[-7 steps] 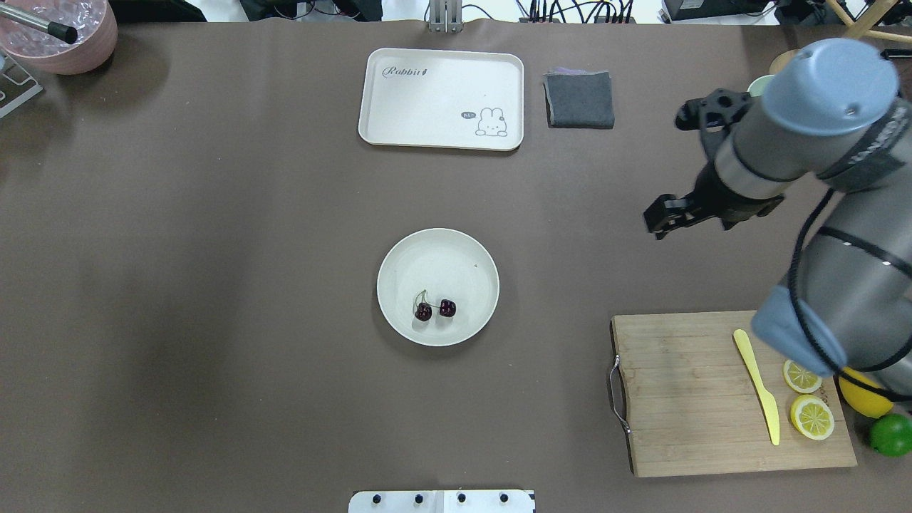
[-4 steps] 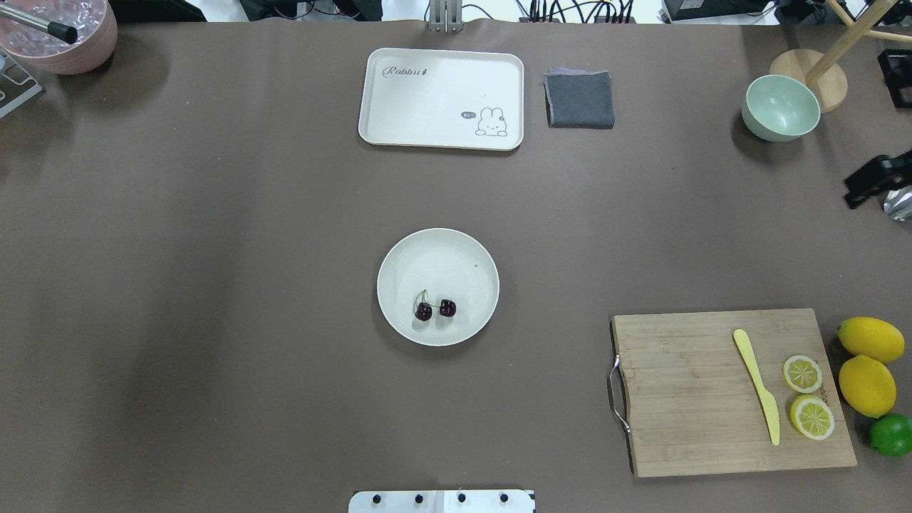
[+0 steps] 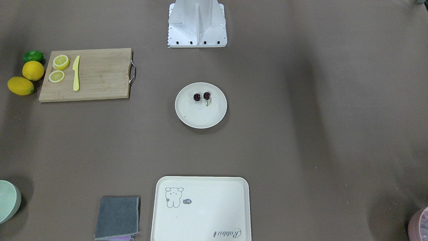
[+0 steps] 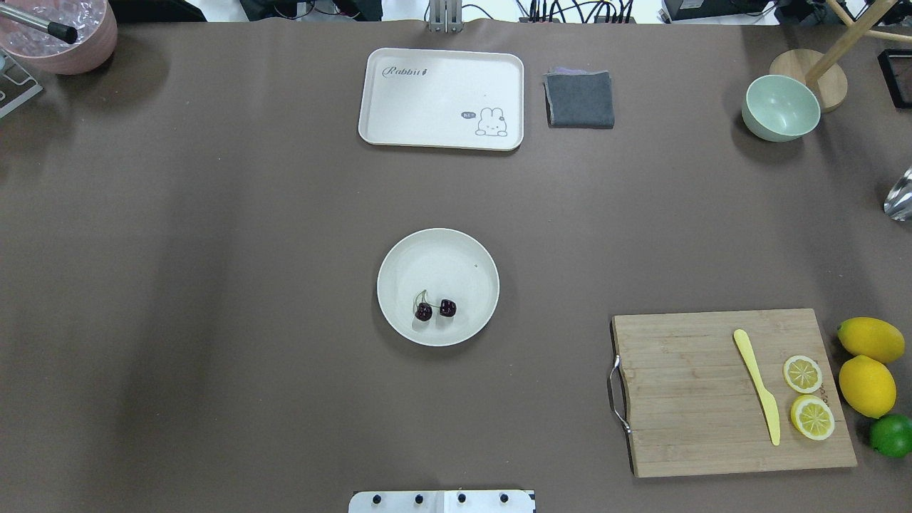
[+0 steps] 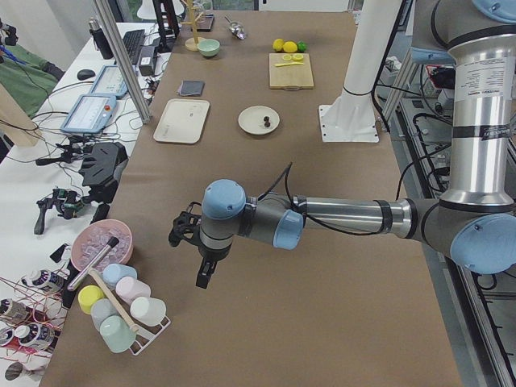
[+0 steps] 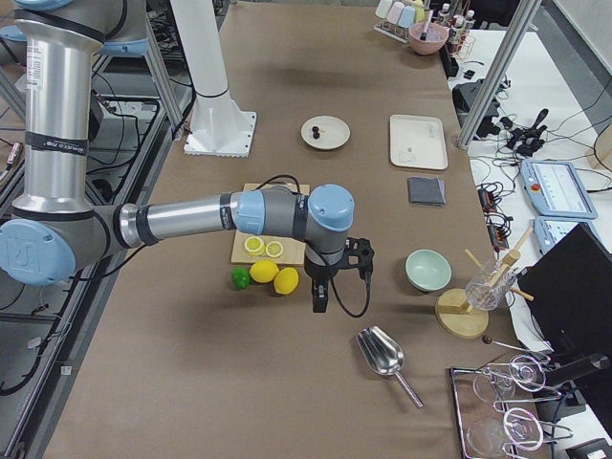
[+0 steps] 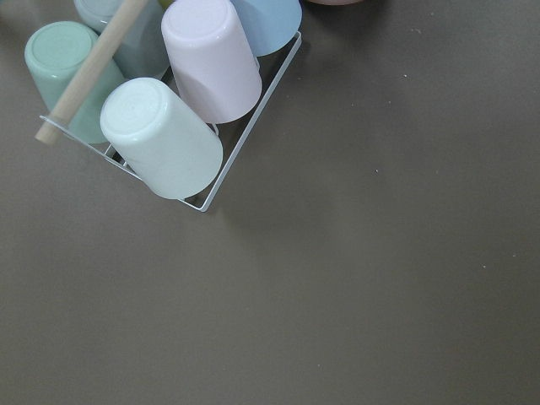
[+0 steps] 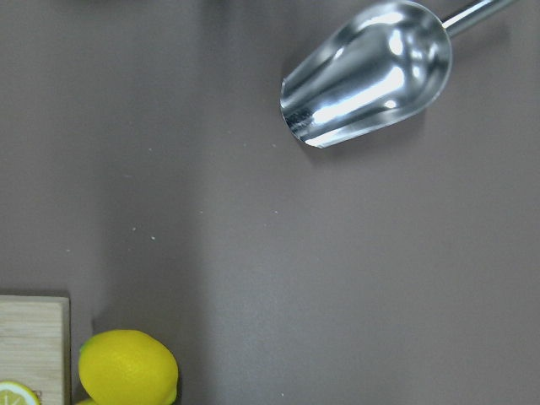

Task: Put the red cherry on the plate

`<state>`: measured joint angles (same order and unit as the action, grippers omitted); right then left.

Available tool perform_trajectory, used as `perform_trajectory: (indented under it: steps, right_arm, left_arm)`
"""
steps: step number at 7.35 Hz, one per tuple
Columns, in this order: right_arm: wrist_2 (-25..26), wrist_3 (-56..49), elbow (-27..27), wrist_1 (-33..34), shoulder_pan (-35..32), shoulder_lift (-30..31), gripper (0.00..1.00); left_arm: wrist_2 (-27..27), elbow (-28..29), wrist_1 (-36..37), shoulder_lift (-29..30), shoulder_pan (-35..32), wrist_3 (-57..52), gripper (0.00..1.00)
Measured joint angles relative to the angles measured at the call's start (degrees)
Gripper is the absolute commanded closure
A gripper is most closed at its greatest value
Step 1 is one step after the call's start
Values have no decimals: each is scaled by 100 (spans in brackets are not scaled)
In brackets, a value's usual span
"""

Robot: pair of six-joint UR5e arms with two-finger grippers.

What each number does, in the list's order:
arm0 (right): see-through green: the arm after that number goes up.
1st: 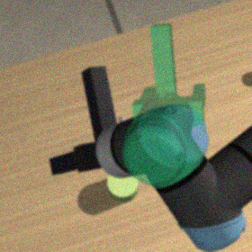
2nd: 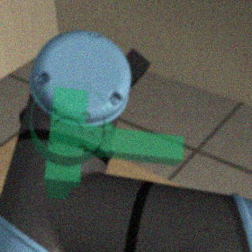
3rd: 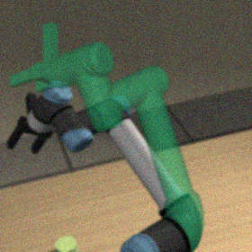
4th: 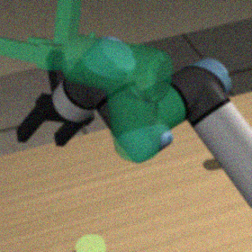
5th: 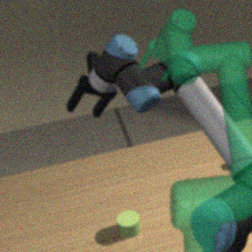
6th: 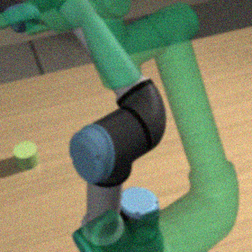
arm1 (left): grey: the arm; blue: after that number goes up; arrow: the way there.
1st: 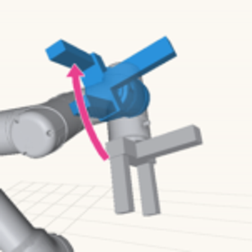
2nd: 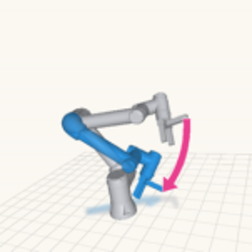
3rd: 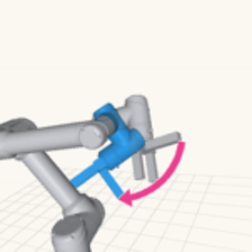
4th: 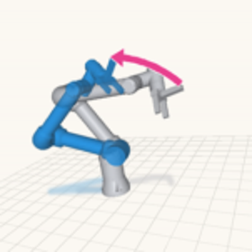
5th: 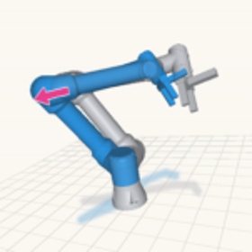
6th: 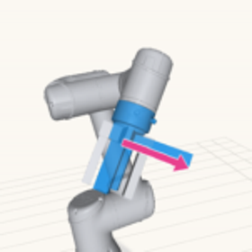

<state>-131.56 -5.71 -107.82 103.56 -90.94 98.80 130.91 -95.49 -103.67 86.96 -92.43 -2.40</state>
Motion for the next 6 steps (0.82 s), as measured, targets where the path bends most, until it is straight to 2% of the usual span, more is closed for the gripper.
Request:
perform_trajectory:
  steps: [6]
  right_arm:
    - [-291, -18, 320, -261, -209, 187, 0]
  left_arm:
    - [66, -74, -25, 46, 56, 424, 2]
